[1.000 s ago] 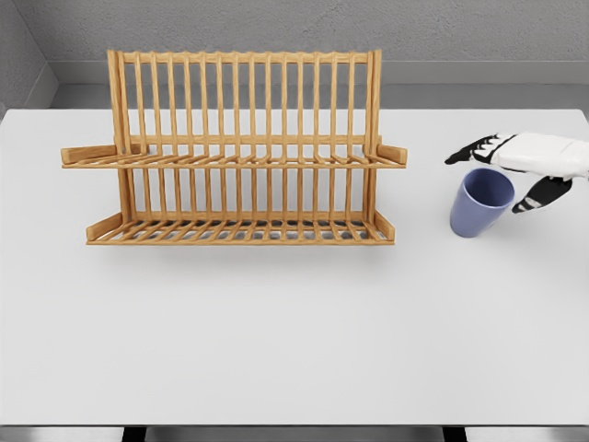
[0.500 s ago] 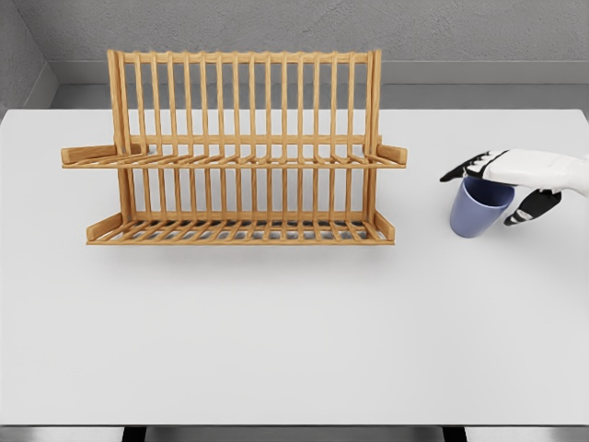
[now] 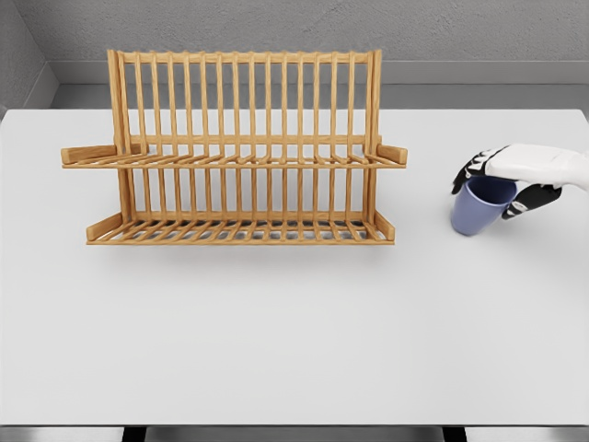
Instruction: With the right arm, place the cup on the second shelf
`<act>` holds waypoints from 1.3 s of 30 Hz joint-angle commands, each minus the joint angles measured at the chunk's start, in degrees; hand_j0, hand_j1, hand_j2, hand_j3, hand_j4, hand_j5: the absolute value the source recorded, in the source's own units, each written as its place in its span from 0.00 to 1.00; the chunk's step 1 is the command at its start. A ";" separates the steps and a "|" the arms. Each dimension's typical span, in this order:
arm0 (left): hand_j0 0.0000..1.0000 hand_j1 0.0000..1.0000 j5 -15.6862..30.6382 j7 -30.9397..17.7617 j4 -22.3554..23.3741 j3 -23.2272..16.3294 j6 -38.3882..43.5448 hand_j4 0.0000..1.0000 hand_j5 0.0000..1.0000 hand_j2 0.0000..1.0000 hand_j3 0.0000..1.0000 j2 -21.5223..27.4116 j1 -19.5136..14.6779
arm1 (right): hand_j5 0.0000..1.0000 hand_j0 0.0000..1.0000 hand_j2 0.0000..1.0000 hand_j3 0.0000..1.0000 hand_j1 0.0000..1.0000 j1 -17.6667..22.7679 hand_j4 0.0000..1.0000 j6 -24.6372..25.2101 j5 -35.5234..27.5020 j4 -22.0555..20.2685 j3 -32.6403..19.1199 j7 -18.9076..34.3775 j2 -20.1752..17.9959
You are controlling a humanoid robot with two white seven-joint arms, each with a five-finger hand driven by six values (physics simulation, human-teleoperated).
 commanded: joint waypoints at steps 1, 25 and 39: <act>1.00 1.00 0.01 -0.01 0.01 -0.01 0.01 1.00 1.00 1.00 1.00 0.00 0.00 | 0.64 0.64 0.64 0.64 0.64 -0.09 0.64 0.17 -0.29 -0.06 -0.30 -0.03 -0.12; 1.00 1.00 0.01 -0.01 0.01 -0.01 0.01 1.00 1.00 1.00 1.00 0.00 0.00 | 0.63 0.63 0.63 0.63 0.63 -5.19 0.63 0.17 0.15 -4.98 -10.05 -0.03 -0.12; 1.00 1.00 0.01 -0.01 0.01 -0.01 -0.08 1.00 1.00 1.00 1.00 0.00 0.00 | 0.63 0.63 0.63 0.63 0.63 -6.50 0.63 0.17 1.02 -14.03 -12.08 -0.03 2.61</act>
